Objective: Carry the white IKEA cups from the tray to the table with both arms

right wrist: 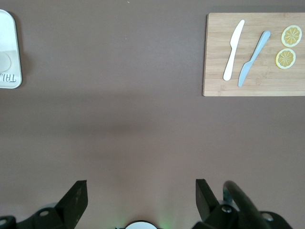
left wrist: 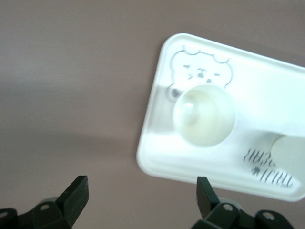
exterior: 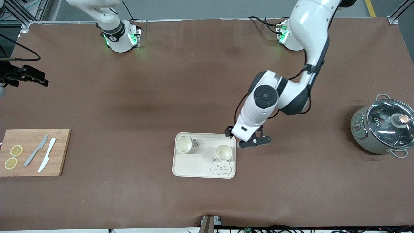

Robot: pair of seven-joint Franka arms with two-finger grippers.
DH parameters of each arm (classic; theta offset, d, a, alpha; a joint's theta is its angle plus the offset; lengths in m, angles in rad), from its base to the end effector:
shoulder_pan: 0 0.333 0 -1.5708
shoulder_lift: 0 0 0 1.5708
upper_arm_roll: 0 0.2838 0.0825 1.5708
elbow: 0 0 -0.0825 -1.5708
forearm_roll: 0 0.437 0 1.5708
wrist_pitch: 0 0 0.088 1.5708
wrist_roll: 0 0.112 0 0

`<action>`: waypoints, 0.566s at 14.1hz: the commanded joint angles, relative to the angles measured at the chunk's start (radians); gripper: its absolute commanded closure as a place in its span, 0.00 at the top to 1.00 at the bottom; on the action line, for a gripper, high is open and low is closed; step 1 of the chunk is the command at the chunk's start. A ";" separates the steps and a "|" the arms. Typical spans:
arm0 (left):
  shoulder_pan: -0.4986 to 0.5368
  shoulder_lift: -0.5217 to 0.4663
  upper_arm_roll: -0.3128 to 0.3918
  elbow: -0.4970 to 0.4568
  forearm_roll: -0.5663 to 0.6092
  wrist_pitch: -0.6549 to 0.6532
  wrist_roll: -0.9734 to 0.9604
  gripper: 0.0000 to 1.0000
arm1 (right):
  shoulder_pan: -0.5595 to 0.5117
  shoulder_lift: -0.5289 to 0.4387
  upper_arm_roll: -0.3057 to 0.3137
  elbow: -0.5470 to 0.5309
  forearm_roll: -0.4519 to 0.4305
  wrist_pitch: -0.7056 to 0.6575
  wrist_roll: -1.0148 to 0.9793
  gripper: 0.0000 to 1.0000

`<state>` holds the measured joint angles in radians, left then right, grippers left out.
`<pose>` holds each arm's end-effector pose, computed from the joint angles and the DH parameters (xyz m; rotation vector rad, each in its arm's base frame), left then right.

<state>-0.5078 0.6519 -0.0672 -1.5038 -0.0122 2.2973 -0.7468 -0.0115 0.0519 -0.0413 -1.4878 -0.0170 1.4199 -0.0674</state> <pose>0.6333 -0.4031 0.2385 2.9979 0.2946 0.1245 0.6044 -0.0335 0.5865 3.1240 0.0203 -0.1887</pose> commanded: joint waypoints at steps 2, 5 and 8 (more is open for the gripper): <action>0.009 0.072 0.010 0.045 -0.015 0.146 0.000 0.87 | -0.005 0.031 0.009 0.012 -0.009 -0.001 -0.002 1.00; 0.020 0.123 0.012 0.095 -0.018 0.166 -0.002 0.84 | -0.001 0.136 0.009 0.014 -0.026 -0.010 -0.011 1.00; 0.018 0.173 0.012 0.123 -0.018 0.192 0.001 0.79 | -0.001 0.163 0.009 0.018 -0.029 -0.003 -0.011 1.00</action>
<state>-0.4830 0.7732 -0.0584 -1.4287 -0.0122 2.4676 -0.7473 -0.0112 0.1888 -0.0389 -1.4916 -0.0210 1.4292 -0.0683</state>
